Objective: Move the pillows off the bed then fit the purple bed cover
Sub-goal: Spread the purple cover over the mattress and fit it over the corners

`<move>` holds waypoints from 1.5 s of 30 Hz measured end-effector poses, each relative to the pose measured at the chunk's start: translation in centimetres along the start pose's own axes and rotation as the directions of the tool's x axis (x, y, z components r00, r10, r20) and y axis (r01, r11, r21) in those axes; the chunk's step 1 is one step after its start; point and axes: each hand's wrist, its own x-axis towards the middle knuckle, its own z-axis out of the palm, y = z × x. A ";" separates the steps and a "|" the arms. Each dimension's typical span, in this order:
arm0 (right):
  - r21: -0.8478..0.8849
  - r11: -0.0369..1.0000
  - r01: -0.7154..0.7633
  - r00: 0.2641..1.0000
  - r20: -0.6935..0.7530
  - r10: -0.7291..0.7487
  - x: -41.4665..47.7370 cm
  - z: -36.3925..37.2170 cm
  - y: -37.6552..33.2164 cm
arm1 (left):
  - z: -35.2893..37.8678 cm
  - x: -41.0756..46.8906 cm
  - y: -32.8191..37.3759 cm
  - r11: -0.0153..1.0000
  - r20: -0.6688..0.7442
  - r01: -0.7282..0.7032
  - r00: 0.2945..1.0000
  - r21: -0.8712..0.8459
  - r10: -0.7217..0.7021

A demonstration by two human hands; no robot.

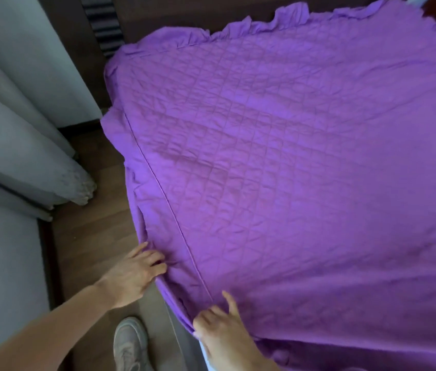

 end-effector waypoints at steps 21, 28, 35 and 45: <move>0.015 0.997 -0.078 0.995 0.061 0.076 -2.3 1.3 -3.2 | -0.1 2.1 6.2 0.890 0.409 0.416 0.857 -0.188 -0.314; -0.044 0.943 -0.330 0.942 -0.076 0.326 -2.5 0.4 0.6 | -1.8 3.7 9.9 0.895 -0.054 0.379 0.914 -0.234 -0.401; -0.044 0.958 -0.282 0.958 0.038 0.284 -5.9 2.9 -1.3 | -0.8 2.5 12.8 0.921 0.229 0.350 0.923 -0.170 -0.308; -0.142 0.848 -0.510 0.860 -0.085 0.503 -8.7 -0.5 3.4 | -2.7 2.4 15.5 0.946 0.266 0.240 0.947 -0.220 -0.178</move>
